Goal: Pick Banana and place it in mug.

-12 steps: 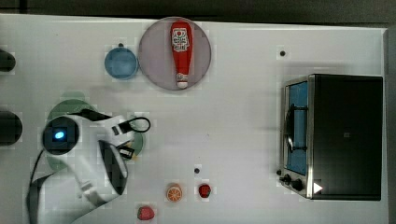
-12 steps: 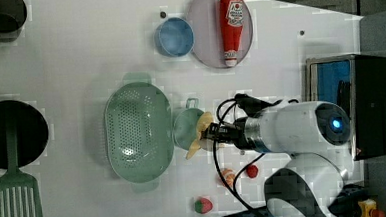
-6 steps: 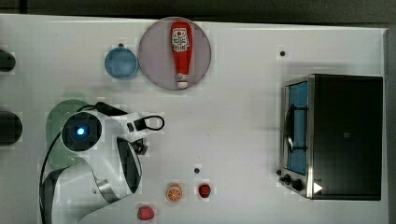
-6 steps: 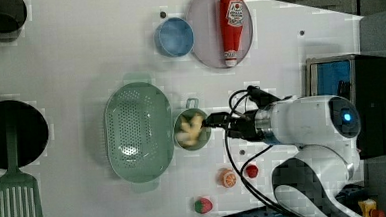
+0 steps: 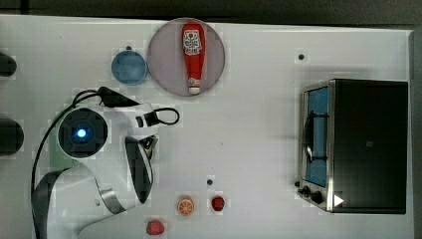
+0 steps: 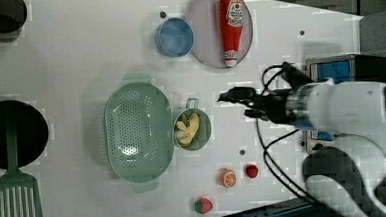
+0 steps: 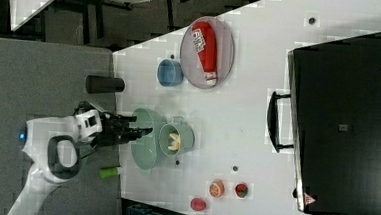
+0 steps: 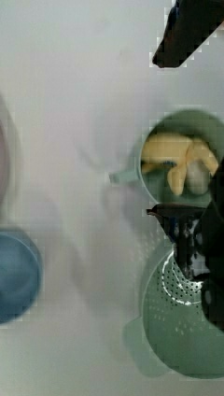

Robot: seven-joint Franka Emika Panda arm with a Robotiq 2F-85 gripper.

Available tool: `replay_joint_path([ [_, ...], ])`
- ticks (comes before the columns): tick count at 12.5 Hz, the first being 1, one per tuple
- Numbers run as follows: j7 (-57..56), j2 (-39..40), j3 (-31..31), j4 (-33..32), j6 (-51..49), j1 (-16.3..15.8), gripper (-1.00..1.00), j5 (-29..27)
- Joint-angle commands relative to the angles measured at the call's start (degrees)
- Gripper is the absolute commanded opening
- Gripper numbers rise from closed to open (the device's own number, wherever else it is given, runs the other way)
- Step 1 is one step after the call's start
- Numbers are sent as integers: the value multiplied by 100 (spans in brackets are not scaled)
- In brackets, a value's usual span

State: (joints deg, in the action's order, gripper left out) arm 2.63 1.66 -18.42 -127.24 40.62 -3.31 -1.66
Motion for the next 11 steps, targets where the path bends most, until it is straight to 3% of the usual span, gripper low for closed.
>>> replay_joint_path([
  [1, 259, -764, 760, 1012, -1393, 123, 100, -18],
  [8, 234, -1027, 2151, 2571, -3778, 184, 100, 237],
  [11, 234, -1025, 2312, 2729, -3947, 184, 100, 249],
])
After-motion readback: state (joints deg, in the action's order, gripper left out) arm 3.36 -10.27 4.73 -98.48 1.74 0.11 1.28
